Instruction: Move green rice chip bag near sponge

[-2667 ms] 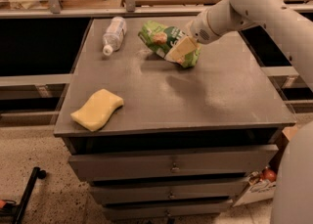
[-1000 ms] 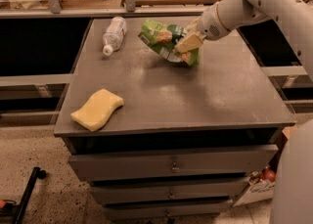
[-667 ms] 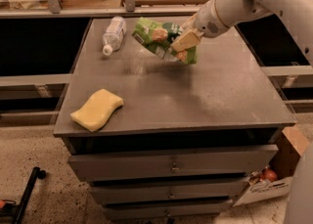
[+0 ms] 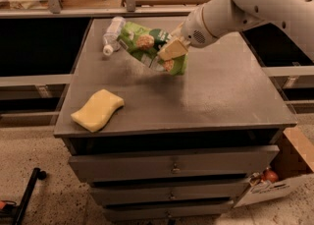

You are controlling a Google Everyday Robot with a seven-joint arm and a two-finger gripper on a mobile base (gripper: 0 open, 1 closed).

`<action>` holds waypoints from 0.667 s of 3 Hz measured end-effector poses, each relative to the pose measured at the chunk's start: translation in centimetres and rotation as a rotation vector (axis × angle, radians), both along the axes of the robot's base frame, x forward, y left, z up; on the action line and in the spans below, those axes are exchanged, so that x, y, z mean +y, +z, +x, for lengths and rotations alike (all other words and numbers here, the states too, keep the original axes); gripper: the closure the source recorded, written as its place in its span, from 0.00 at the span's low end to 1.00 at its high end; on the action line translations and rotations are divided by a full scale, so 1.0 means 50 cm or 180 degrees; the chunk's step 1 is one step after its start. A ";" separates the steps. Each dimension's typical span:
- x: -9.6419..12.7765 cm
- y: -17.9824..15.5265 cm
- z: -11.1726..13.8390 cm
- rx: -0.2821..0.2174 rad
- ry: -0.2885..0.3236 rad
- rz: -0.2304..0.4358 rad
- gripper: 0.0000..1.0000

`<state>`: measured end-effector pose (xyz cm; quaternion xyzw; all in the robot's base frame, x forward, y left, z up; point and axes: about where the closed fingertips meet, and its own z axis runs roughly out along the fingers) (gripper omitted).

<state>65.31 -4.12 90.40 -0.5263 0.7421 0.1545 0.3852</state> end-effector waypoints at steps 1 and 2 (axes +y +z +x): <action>0.035 -0.007 -0.045 0.0064 -0.0045 0.0069 1.00; 0.053 -0.014 -0.077 0.0148 -0.0028 0.0137 1.00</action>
Offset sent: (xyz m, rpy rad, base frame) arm -0.0578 0.0330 -0.0103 0.0708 0.0785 -0.0078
